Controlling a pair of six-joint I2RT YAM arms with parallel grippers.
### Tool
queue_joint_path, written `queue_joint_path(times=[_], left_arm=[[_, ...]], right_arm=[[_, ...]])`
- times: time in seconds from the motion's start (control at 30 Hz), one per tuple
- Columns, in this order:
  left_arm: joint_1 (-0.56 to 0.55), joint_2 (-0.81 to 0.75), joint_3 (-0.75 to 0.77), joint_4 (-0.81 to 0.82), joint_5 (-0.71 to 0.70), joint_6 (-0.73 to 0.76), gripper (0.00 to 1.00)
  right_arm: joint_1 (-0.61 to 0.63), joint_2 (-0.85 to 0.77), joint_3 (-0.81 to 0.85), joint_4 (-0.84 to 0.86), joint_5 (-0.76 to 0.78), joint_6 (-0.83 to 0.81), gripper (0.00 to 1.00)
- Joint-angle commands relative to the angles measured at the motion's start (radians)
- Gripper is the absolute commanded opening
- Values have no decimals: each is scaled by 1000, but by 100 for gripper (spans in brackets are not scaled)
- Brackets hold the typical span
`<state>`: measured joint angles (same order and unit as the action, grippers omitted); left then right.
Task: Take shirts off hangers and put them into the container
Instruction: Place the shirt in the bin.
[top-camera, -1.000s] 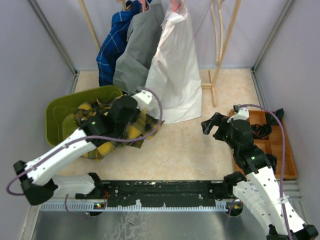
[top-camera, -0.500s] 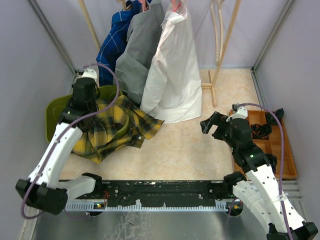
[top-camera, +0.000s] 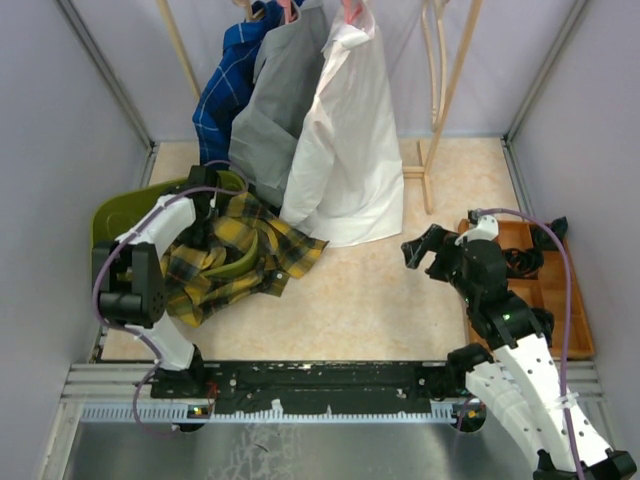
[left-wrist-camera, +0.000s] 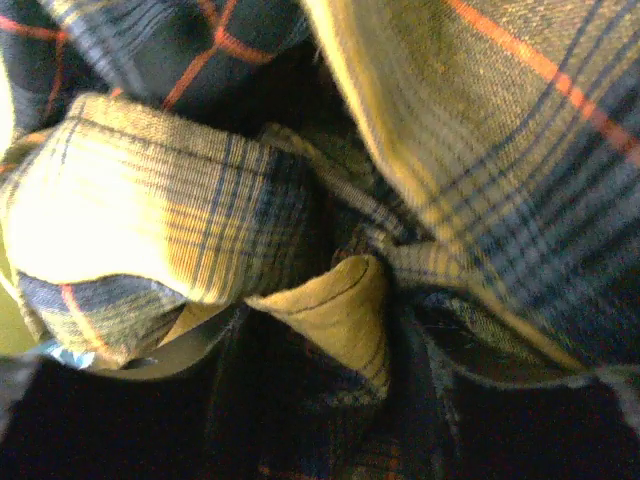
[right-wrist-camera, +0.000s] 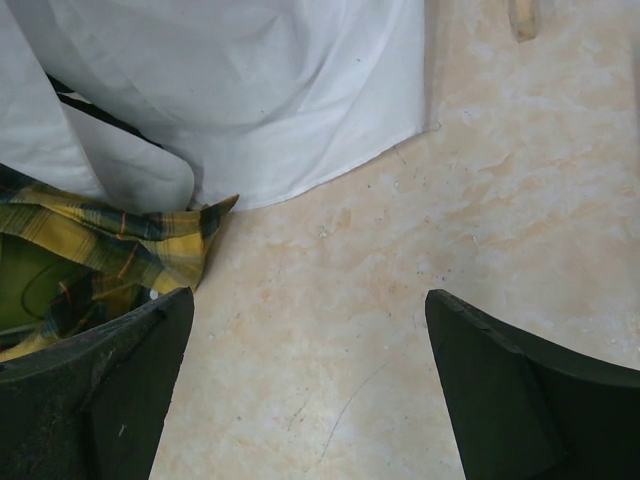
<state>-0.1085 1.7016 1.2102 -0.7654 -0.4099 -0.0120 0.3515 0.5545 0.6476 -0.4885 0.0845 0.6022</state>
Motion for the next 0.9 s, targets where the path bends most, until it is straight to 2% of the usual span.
queue_joint_path(times=[0.0, 0.13, 0.2, 0.3, 0.4, 0.47, 0.6, 0.67, 0.7, 0.77, 0.8, 0.87], left_arm=[[13, -128, 75, -83, 48, -89, 65], [13, -306, 119, -74, 37, -107, 76], [13, -394, 121, -52, 42, -120, 81], [12, -523, 105, -22, 99, -132, 90], [13, -619, 107, -29, 132, -157, 94], [11, -673, 116, -24, 240, -154, 93], [11, -742, 116, 38, 620, -188, 90], [0, -756, 92, 92, 825, -228, 82], [-19, -755, 83, 105, 913, -239, 80], [-109, -735, 76, 96, 972, -230, 79], [-192, -718, 81, 69, 933, -205, 79], [-448, -666, 97, 17, 787, -171, 79]], right_arm=[[4, -18, 13, 2, 19, -19, 99], [3, -36, -2, 11, 22, -21, 99], [4, -39, -16, 50, -29, -28, 99], [4, -26, -49, 185, -263, -108, 99], [5, 29, -80, 307, -443, -94, 96], [6, 80, -77, 335, -507, -95, 94], [10, 155, -38, 288, -492, -106, 94], [10, 163, -25, 278, -475, -107, 94], [9, 157, -24, 278, -466, -102, 94], [10, 141, -31, 282, -442, -84, 95], [9, 129, -38, 288, -433, -76, 95], [11, 106, -54, 297, -418, -63, 95]])
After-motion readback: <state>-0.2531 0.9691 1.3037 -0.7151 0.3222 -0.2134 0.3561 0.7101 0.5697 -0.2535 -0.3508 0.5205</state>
